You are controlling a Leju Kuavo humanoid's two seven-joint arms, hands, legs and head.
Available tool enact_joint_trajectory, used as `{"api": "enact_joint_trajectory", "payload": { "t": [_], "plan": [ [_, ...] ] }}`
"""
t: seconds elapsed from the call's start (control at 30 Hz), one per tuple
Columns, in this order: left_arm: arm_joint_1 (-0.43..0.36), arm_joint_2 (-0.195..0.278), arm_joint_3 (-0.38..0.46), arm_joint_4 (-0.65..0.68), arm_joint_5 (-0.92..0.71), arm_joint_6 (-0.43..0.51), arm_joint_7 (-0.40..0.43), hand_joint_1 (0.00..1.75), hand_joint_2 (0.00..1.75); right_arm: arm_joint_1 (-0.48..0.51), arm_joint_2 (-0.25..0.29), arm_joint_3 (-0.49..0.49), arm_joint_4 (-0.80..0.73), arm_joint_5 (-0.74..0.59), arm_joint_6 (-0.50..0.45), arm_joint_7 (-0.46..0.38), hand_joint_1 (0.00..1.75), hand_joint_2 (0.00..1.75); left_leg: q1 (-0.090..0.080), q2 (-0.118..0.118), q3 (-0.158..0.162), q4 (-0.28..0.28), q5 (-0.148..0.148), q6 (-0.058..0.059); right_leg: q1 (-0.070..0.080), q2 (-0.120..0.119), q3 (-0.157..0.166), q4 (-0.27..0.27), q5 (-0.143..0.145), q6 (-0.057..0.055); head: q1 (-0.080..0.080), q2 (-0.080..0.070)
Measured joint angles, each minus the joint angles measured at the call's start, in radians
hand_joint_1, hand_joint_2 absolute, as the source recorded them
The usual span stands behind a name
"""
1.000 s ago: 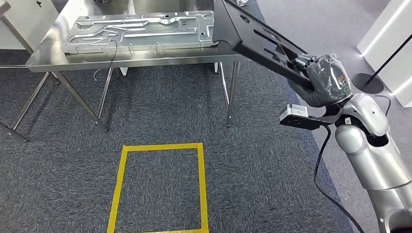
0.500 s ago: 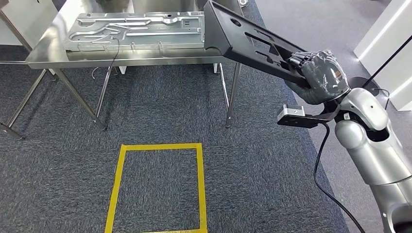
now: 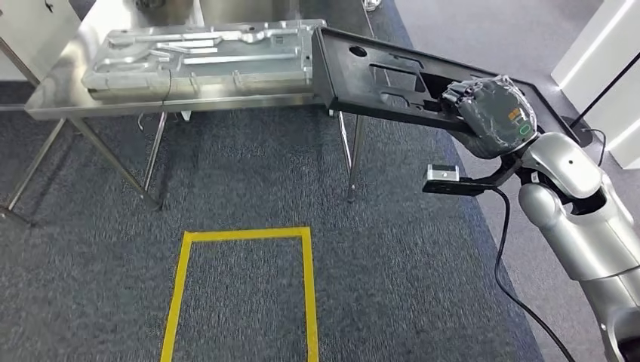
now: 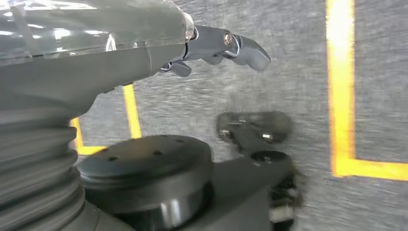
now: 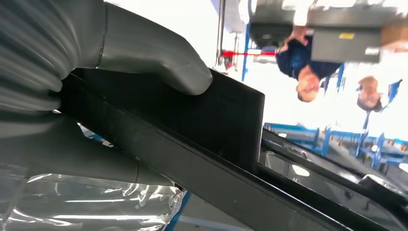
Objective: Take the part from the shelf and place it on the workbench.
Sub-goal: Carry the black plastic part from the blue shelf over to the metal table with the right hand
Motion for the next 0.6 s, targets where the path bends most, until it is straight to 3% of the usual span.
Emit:
{"api": "enact_joint_trajectory", "payload": {
  "t": [0.03,0.1,0.13,0.17,0.2,0.23,0.27,0.3,0.33,0.37,0.43,0.5,0.53,0.57,0.6],
  "plan": [
    [0.0,0.0,0.0,0.0,0.0,0.0,-0.001,0.0,1.75,-0.006,-0.001,0.003,0.006,0.001,-0.001,-0.001,1.55,1.75,0.002,0.0,-0.035,0.064,-0.016,-0.003,0.0,0.0,0.014,-0.001,-0.01,-0.006,0.0,0.0],
    [0.003,0.0,0.0,0.0,0.0,0.0,-0.002,0.0,1.75,-0.013,-0.001,0.01,0.016,0.001,-0.002,-0.002,1.55,1.75,0.002,0.0,-0.141,0.214,-0.042,-0.007,0.002,0.001,0.04,-0.001,-0.032,-0.012,0.0,0.0],
    [0.005,0.0,0.0,0.0,0.0,0.0,-0.003,0.0,1.75,-0.013,-0.001,0.016,0.021,0.001,-0.002,-0.002,1.55,1.75,0.002,0.0,-0.187,0.258,-0.034,-0.007,0.004,0.003,0.055,-0.001,-0.045,-0.012,0.0,0.0],
    [0.007,0.0,0.0,0.0,0.0,0.0,-0.004,0.0,1.75,-0.013,-0.001,0.021,0.025,0.002,-0.002,-0.002,1.55,1.75,0.001,-0.001,-0.214,0.261,-0.001,-0.005,0.006,0.004,0.073,-0.001,-0.06,-0.012,0.0,0.0],
    [0.008,0.0,0.0,0.0,0.0,0.0,-0.005,0.0,1.75,-0.012,-0.001,0.027,0.028,0.002,-0.002,-0.001,1.55,1.75,-0.001,-0.001,-0.221,0.222,0.052,0.0,0.007,0.006,0.093,-0.002,-0.075,-0.012,0.0,0.0],
    [0.009,0.001,0.0,0.0,-0.001,0.0,-0.005,0.0,1.75,-0.012,-0.001,0.032,0.03,0.002,-0.003,0.001,1.55,1.75,-0.004,-0.002,-0.21,0.149,0.117,0.008,0.008,0.007,0.116,-0.003,-0.092,-0.01,0.0,0.0],
    [0.01,0.002,0.0,0.0,-0.001,-0.001,-0.004,0.0,1.75,-0.011,-0.001,0.035,0.031,0.0,-0.004,0.004,1.55,1.75,-0.008,-0.003,-0.191,0.083,0.163,0.015,0.008,0.008,0.135,-0.008,-0.108,-0.007,0.0,0.0],
    [0.012,0.003,0.0,0.0,-0.002,-0.001,-0.003,0.0,1.75,-0.009,-0.003,0.037,0.031,-0.004,-0.005,0.007,1.55,1.75,-0.012,-0.005,-0.169,0.028,0.188,0.023,0.009,0.009,0.151,-0.013,-0.121,-0.003,0.0,0.0],
    [0.014,0.004,0.0,0.0,-0.002,-0.002,-0.002,0.0,1.75,-0.004,-0.007,0.037,0.031,-0.008,-0.007,0.009,1.55,1.75,-0.015,-0.006,-0.151,-0.007,0.189,0.029,0.009,0.01,0.163,-0.024,-0.129,0.003,0.0,0.0],
    [0.014,0.005,0.0,0.0,-0.002,-0.002,-0.001,0.0,1.75,0.003,-0.014,0.037,0.029,-0.012,-0.009,0.011,1.55,1.75,-0.017,-0.007,-0.137,-0.02,0.172,0.035,0.009,0.011,0.171,-0.032,-0.128,0.011,0.0,0.0],
    [0.015,0.005,0.0,0.0,-0.003,-0.003,0.0,0.0,1.75,0.021,-0.03,0.035,0.023,-0.019,-0.012,0.013,1.55,1.75,-0.016,-0.009,-0.107,-0.052,0.15,0.045,0.007,0.011,0.165,-0.005,-0.096,0.026,0.0,0.0],
    [0.015,0.006,0.0,0.0,-0.004,-0.003,0.0,0.0,1.75,0.031,-0.041,0.03,0.02,-0.023,-0.014,0.013,1.55,1.75,-0.013,-0.011,-0.07,-0.079,0.135,0.055,0.006,0.01,0.102,0.108,-0.05,0.033,0.0,0.0],
    [0.015,0.006,0.0,0.0,-0.004,-0.003,0.0,0.0,1.75,0.036,-0.043,0.029,0.02,-0.024,-0.015,0.013,1.55,1.75,-0.012,-0.012,-0.049,-0.091,0.126,0.057,0.006,0.009,0.054,0.176,-0.047,0.032,0.0,0.0],
    [0.015,0.006,0.0,0.0,-0.004,-0.003,0.0,0.0,1.75,0.042,-0.045,0.028,0.02,-0.025,-0.015,0.013,1.55,1.75,-0.012,-0.013,-0.027,-0.1,0.114,0.058,0.006,0.009,0.005,0.232,-0.067,0.032,0.0,0.0],
    [0.016,0.006,0.0,0.0,-0.004,-0.004,0.0,0.0,1.75,0.049,-0.047,0.028,0.02,-0.025,-0.016,0.013,1.55,1.75,-0.012,-0.013,-0.004,-0.106,0.101,0.059,0.007,0.009,-0.037,0.268,-0.108,0.033,0.0,0.0]
  ]
}}
